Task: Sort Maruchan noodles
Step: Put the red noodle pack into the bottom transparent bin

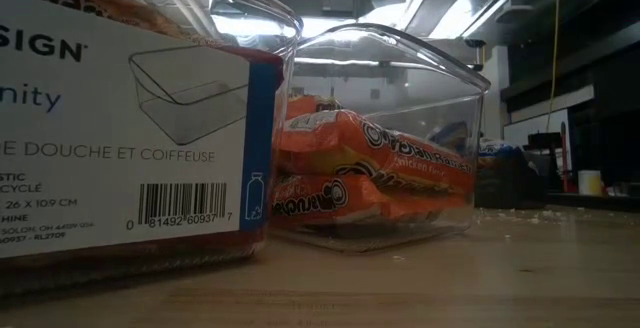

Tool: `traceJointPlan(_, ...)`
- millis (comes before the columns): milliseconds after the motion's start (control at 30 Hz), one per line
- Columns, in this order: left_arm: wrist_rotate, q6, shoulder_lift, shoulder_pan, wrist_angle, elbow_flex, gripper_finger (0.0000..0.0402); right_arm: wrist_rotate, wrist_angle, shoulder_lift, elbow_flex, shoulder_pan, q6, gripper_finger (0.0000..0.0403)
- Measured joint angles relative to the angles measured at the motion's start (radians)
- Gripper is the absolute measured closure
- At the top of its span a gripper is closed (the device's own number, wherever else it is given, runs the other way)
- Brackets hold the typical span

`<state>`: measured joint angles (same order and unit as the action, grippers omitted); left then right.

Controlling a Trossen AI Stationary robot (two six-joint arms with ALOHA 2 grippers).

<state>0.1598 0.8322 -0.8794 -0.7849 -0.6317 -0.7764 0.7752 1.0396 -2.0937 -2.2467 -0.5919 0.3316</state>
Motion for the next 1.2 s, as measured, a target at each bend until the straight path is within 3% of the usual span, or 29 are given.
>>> traceJointPlan(200, -0.057, 0.075, -0.198, -0.113, -0.178, -0.170, 0.0279, 0.002, 0.011, 0.000, 0.000, 0.003, 0.005, 0.0331)
traceJointPlan(333, -0.004, 0.155, -0.275, -0.183, -0.283, -0.264, 0.0319, 0.002, 0.010, -0.001, 0.000, 0.003, 0.005, 0.0331)
traceJointPlan(500, 0.087, 0.176, -0.350, -0.212, -0.243, -0.283, 0.0377, 0.002, 0.005, -0.001, 0.000, 0.003, 0.005, 0.0331)
traceJointPlan(567, 0.094, 0.163, -0.390, -0.206, -0.243, -0.278, 0.0395, 0.002, 0.000, -0.001, 0.000, 0.003, 0.005, 0.0331)
traceJointPlan(800, 0.145, 0.096, -0.505, -0.146, -0.247, -0.268, 0.0400, -0.005, -0.006, -0.001, 0.000, 0.002, 0.005, 0.0331)
traceJointPlan(1200, 0.200, -0.099, -0.513, 0.040, -0.239, -0.268, 0.0401, -0.008, -0.025, -0.002, 0.000, 0.002, 0.005, 0.0331)
